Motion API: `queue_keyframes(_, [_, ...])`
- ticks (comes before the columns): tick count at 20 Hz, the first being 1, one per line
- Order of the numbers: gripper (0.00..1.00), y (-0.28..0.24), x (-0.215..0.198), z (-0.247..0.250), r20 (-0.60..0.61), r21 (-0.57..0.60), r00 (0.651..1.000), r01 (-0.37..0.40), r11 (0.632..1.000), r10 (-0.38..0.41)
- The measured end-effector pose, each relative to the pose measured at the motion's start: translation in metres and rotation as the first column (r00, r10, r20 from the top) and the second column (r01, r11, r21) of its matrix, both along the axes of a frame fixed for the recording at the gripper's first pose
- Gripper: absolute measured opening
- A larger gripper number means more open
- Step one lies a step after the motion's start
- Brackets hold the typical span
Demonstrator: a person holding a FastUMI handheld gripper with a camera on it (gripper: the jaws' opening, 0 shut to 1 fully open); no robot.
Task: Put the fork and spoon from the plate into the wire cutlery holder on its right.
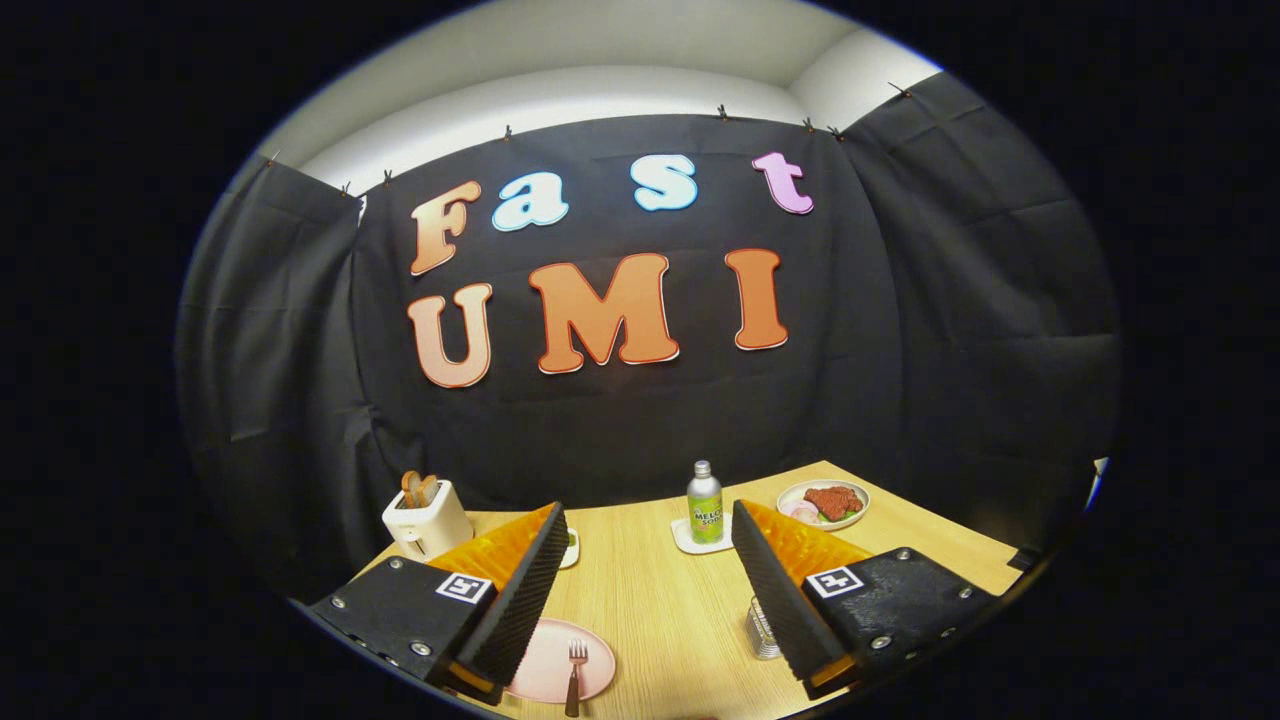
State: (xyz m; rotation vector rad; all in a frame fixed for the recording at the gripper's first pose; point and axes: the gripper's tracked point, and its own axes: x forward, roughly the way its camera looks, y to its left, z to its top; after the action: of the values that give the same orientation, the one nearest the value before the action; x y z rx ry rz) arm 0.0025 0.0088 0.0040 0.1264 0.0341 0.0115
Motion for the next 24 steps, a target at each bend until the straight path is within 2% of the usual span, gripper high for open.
queue_keyframes(12, [0.98, -0.002, -0.001, -0.016, -0.053, -0.040, 0.999, 0.001, 0.999, -0.003])
queue_keyframes(19, [0.98, 0.039, -0.003, -0.057, -0.109, -0.038, 0.992, -0.062, 0.997, 0.057])
queue_keyframes(24, [0.98, 0.075, 0.005, -0.102, -0.185, -0.112, 0.976, -0.139, 0.984, 0.117])
